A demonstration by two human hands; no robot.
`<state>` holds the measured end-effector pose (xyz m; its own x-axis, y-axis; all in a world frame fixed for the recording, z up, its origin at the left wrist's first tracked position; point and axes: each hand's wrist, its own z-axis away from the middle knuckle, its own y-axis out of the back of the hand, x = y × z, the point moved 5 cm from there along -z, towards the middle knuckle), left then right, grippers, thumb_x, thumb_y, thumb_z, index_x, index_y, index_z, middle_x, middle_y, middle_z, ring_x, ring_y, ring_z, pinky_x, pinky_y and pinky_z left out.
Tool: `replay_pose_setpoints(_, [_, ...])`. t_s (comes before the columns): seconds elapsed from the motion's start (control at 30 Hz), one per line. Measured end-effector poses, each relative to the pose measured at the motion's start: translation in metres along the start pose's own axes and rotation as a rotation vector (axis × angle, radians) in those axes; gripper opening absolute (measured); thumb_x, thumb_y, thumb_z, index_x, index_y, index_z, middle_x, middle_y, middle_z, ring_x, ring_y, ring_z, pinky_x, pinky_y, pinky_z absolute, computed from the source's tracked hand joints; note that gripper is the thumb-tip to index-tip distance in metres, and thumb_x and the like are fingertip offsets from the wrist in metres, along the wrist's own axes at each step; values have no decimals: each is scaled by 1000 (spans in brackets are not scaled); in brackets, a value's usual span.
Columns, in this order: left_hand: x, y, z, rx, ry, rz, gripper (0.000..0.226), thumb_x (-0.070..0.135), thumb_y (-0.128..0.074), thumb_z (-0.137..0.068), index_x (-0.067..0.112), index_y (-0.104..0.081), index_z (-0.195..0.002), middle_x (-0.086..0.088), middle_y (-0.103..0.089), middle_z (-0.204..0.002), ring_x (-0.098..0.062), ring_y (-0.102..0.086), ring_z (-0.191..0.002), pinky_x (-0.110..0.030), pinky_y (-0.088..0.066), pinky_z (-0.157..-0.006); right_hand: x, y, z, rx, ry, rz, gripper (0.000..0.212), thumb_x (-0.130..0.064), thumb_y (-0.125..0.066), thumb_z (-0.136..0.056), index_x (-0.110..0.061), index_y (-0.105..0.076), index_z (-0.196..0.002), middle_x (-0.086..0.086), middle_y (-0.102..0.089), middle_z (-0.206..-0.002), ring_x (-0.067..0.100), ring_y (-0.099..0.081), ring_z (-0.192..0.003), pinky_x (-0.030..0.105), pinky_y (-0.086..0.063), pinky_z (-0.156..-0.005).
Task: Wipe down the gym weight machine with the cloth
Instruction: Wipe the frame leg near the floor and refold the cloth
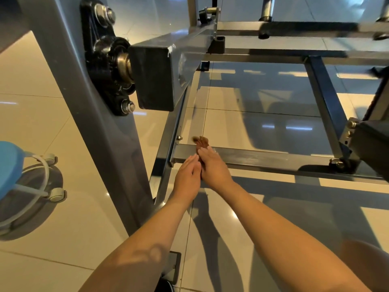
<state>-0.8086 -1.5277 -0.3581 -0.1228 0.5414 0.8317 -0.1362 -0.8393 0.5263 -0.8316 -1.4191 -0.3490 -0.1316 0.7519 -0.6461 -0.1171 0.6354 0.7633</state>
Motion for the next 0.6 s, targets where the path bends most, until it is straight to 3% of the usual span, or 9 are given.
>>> replay_pose_setpoints(0.07, [-1,2,-1,-9,-12,-29,43,26,-35,-110,17,-45,-151,4,-40,-159,-5,-27,-148,-17,-15,-118,14,9,3,-64,2,78,45,-12,-52,-98,-13,-55,-143,6,-52,-150,27,-39,-143,49,-21,-123])
replay_pose_setpoints(0.13, [-2,3,-1,-41,-39,-89,44,29,-34,-110,19,-44,-152,7,-37,-160,-3,-25,-148,-16,-13,-118,42,28,6,44,-109,94,49,-11,-51,-97,-15,-53,-145,6,-50,-151,28,-42,-138,45,-29,-119])
replay_pose_setpoints(0.23, [-4,2,-2,-64,-35,-112,45,31,-32,-111,21,-41,-154,9,-35,-161,-2,-24,-149,-16,-13,-117,55,39,-4,172,-284,75,26,-11,-48,-96,-7,-63,-118,13,-63,-122,33,-53,-117,43,-40,-101])
replay_pose_setpoints(0.33, [-1,0,-2,7,13,5,43,27,-35,-110,18,-45,-152,6,-40,-158,-4,-29,-146,-16,-16,-117,16,6,-22,24,-130,51,13,-12,-52,-94,-7,-61,-103,13,-59,-112,34,-52,-111,47,-45,-91])
replay_pose_setpoints(0.43, [-1,1,-3,28,39,57,43,26,-37,-110,19,-46,-150,5,-43,-156,-6,-32,-146,-21,-20,-120,6,5,-15,-51,74,100,24,-14,-52,-97,-11,-63,-118,6,-58,-133,30,-48,-129,45,-40,-103])
replay_pose_setpoints(0.53, [-2,0,-3,-23,-27,-112,44,29,-34,-110,19,-43,-153,7,-38,-159,-7,-26,-149,-17,-12,-117,50,36,-2,104,-177,95,42,-14,-47,-102,-9,-54,-143,9,-47,-154,33,-41,-138,42,-31,-116])
replay_pose_setpoints(0.6, [0,-4,-5,-22,-30,-158,45,30,-32,-111,19,-41,-154,7,-35,-161,-6,-22,-149,-16,-9,-116,51,38,4,178,-238,48,39,-13,-46,-100,-3,-59,-135,15,-55,-142,37,-45,-133,48,-34,-115])
